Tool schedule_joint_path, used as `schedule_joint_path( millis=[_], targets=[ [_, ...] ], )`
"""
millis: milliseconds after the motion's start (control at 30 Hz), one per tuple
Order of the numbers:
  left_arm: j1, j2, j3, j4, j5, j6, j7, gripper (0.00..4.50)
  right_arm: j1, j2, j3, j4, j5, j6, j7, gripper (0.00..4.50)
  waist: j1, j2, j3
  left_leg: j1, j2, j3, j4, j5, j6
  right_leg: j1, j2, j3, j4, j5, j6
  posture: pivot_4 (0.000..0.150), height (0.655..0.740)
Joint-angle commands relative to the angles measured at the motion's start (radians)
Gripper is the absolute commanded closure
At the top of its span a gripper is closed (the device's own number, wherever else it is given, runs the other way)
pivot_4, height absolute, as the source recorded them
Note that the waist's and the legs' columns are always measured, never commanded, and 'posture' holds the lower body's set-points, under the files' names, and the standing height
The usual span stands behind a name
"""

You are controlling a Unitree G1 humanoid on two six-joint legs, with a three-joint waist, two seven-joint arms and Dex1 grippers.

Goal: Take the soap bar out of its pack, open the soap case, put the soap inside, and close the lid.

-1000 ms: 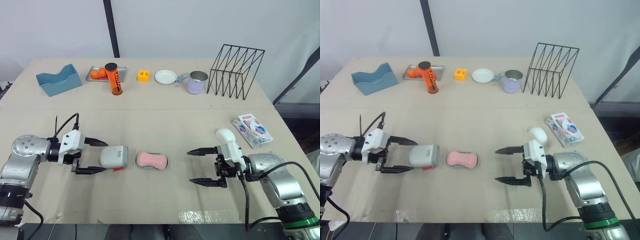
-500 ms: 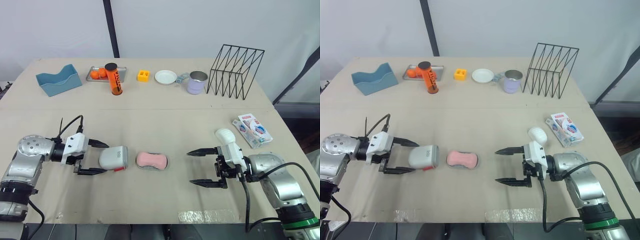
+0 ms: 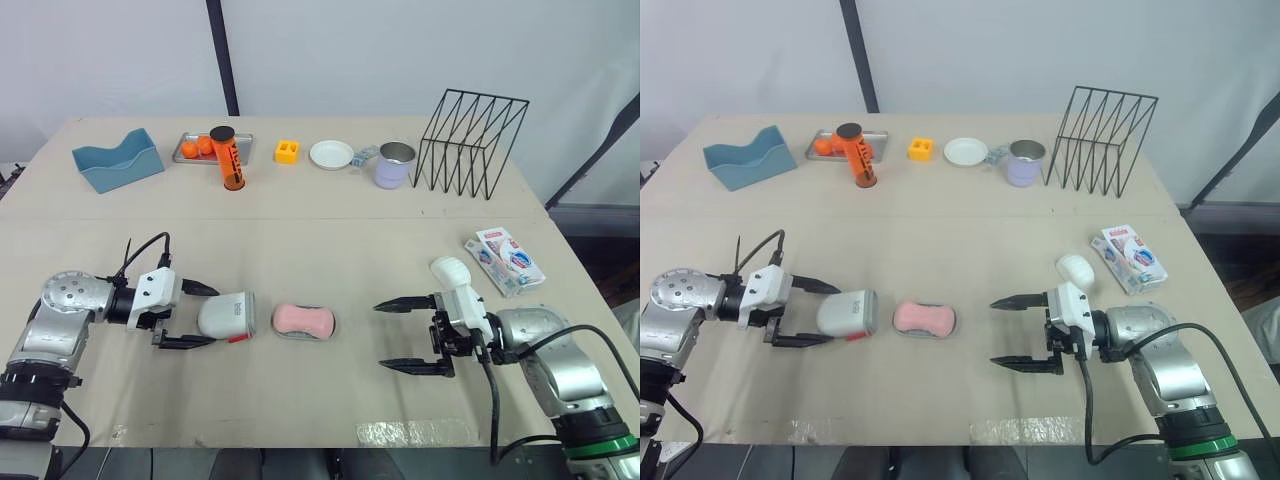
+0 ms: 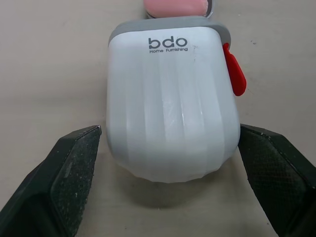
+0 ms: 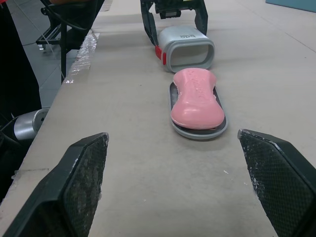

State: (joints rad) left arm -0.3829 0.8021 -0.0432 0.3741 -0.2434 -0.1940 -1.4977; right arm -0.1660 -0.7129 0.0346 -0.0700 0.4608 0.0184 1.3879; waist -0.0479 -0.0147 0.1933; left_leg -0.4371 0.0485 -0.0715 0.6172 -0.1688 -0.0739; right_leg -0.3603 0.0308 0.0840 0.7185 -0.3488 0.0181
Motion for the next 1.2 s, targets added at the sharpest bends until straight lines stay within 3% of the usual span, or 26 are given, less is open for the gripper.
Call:
schedule_joint_path(
  millis=[33,433,467,1000,1100,1200],
  targets=[
    [0.008,-0.004,0.007,-0.026,-0.005,-0.009,0.018,0.00,-0.005,0.005,-0.002,-0.010,0.003,-0.004,-0.001,0.15,0.000,0.000,0.000,0.000,0.000,0.000,0.000,0.000,0.000,0.000,0.000,0.000,0.000,0.000,0.000,0.150,0.7400],
    [0.005,-0.008,0.002,-0.029,-0.012,-0.020,0.010,0.00,-0.009,0.002,-0.004,-0.015,0.005,0.014,-0.007,0.15,0.000,0.000,0.000,0.000,0.000,0.000,0.000,0.000,0.000,0.001,0.000,0.000,0.000,0.000,0.000,0.150,0.7400],
    [0.005,-0.008,0.002,-0.029,-0.012,-0.021,0.010,0.25,-0.008,0.001,-0.005,-0.016,0.007,0.017,-0.008,0.04,0.000,0.000,0.000,0.000,0.000,0.000,0.000,0.000,0.000,0.001,0.000,0.000,0.000,0.000,0.000,0.150,0.7400],
    [-0.006,-0.011,0.006,-0.024,-0.008,-0.031,0.014,0.25,-0.012,0.000,-0.004,-0.022,0.011,0.031,-0.008,0.04,0.000,0.000,0.000,0.001,0.000,-0.001,0.000,0.000,0.000,0.001,0.000,-0.001,0.000,0.000,0.000,0.150,0.7400],
    [-0.006,-0.012,0.005,-0.022,-0.010,-0.026,0.015,0.81,-0.008,0.001,-0.004,-0.027,0.012,0.034,-0.009,0.00,0.000,0.000,0.000,0.001,0.000,-0.001,0.000,0.000,0.000,0.002,0.000,-0.001,0.000,0.000,0.000,0.150,0.7400],
    [-0.008,-0.012,0.006,-0.019,-0.008,-0.028,0.018,0.93,-0.009,0.001,-0.005,-0.029,0.014,0.038,-0.010,0.00,0.000,0.000,0.000,0.001,0.000,-0.001,0.000,0.000,0.000,0.002,0.000,-0.001,0.000,0.000,0.000,0.150,0.7400]
  ],
)
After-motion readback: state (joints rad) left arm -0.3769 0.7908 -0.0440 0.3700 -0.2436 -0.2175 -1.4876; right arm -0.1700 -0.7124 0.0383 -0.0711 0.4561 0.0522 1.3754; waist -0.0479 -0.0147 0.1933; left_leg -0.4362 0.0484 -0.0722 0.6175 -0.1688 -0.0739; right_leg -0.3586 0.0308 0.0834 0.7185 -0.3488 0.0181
